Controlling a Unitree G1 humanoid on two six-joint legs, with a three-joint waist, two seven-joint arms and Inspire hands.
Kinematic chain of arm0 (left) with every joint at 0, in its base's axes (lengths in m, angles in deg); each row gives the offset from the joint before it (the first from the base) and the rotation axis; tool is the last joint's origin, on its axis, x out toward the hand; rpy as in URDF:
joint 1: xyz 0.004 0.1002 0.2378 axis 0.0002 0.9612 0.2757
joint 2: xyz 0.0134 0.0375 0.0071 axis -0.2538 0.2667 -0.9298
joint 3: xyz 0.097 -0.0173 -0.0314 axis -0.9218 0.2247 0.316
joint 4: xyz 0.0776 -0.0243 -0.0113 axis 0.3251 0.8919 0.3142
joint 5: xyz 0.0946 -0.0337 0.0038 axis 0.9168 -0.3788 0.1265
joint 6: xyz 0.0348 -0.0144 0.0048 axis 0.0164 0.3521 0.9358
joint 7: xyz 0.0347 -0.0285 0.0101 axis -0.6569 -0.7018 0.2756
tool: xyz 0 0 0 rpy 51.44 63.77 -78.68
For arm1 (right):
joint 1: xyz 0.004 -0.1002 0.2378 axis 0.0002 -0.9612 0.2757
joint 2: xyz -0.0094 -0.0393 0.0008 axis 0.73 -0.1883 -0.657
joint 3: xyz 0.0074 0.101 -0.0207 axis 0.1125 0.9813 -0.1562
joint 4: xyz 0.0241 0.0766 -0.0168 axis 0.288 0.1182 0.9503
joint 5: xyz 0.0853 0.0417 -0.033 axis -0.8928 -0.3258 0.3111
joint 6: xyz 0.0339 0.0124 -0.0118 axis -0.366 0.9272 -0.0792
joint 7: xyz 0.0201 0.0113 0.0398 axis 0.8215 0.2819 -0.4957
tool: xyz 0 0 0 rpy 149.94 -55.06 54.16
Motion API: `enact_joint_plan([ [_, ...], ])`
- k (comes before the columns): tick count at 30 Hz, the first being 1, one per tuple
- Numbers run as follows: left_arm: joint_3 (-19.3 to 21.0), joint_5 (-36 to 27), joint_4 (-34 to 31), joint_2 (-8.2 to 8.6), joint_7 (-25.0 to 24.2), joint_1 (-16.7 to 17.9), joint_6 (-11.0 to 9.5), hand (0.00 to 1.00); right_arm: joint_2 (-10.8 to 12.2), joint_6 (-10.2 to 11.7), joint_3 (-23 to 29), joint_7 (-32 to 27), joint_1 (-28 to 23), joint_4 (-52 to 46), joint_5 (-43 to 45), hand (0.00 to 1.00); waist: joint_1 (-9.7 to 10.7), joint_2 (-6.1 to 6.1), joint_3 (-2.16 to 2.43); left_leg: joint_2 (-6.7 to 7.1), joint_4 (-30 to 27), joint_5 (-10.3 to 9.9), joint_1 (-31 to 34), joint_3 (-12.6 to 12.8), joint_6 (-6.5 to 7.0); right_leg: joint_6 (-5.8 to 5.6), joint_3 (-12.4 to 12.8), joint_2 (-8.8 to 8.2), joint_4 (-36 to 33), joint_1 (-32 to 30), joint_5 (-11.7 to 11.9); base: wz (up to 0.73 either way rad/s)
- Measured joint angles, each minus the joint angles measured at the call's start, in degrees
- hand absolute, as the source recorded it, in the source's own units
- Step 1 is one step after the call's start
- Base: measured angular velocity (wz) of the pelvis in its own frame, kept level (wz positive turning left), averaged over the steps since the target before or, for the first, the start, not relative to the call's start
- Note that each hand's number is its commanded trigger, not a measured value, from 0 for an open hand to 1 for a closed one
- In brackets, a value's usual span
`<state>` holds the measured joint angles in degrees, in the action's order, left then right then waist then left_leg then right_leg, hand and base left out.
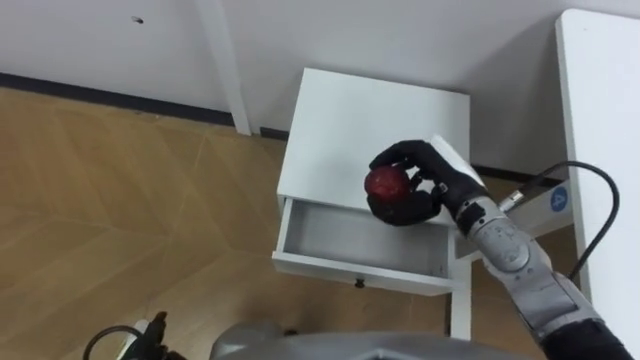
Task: Put apple and close drawer
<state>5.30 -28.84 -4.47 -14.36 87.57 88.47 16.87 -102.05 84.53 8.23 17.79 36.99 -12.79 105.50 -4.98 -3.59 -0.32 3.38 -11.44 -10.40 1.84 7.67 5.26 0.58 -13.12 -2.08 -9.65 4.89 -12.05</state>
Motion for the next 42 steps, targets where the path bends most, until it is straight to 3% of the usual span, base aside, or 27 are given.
enact_joint_plan([
  [7,-0.40,0.00,-0.57,-0.03,-0.73,-1.24,-0.17,0.00,0.04,-0.09,-0.17,1.71,-2.16,5.12,3.45,1.00,-0.02,0.44,-0.02,0.06,-0.26,0.00,0.14,-0.06,0.02,-0.01,-1.02,-0.13,-0.04,0.16,0.00,0.00],
  [8,-0.40,0.01,-0.57,-0.03,-0.80,-1.67,-0.17,0.00,0.01,-0.12,-0.17,2.40,-2.41,5.37,3.44,0.96,0.01,0.50,-0.05,0.05,-0.30,0.00,0.30,-0.06,0.02,-0.01,-0.99,-0.12,-0.03,0.07,-0.01,0.00],
  [9,-0.40,0.05,-0.57,-0.03,-0.85,-1.87,-0.17,0.00,0.01,-0.12,-0.17,2.62,-2.53,5.37,3.45,0.71,0.01,0.54,-0.05,0.04,-0.34,0.00,0.43,-0.06,0.02,-0.01,-0.95,-0.10,-0.01,-0.01,-0.01,0.00],
  [10,-0.49,0.05,-0.58,-0.02,-0.95,-2.05,-0.17,0.00,0.07,-0.11,-0.19,2.79,-2.71,5.38,3.44,0.31,-0.03,0.66,-0.14,0.02,-0.38,0.00,0.49,-0.06,0.02,-0.01,-0.95,-0.08,0.00,-0.03,-0.01,0.00],
  [11,-0.62,0.04,-0.61,-0.02,-0.96,-2.11,-0.17,0.00,0.14,-0.11,-0.19,2.79,-2.85,5.39,3.44,0.05,-0.04,0.72,-0.17,0.02,-0.40,0.00,0.49,-0.07,0.02,-0.01,-0.95,-0.09,0.00,-0.02,-0.01,0.00],
  [12,-0.94,0.05,-0.67,-0.01,-0.96,-2.11,-0.17,0.00,0.27,-0.07,-0.22,2.79,-3.05,5.48,3.38,0.00,-0.04,0.84,-0.15,0.02,-0.40,0.00,0.49,-0.08,0.02,-0.01,-0.96,-0.08,-0.01,-0.01,-0.01,0.00],
  [30,-1.08,0.03,-1.01,0.17,-0.96,-2.39,-0.19,0.00,1.16,0.00,-0.19,2.73,-3.21,6.82,3.35,0.00,-0.03,0.88,-0.16,0.03,-0.27,0.00,0.55,-0.13,0.02,-0.01,-0.98,-0.07,-0.01,-0.13,0.00,0.00],
  [42,-1.08,0.00,-1.00,0.40,-0.95,-2.20,-1.31,0.00,1.15,0.07,-0.15,2.65,-3.22,7.30,3.41,0.00,-0.01,0.89,-0.13,0.03,-0.32,0.00,0.53,-0.09,0.02,-0.01,-0.91,-0.07,-0.02,-0.10,0.00,0.00],
])
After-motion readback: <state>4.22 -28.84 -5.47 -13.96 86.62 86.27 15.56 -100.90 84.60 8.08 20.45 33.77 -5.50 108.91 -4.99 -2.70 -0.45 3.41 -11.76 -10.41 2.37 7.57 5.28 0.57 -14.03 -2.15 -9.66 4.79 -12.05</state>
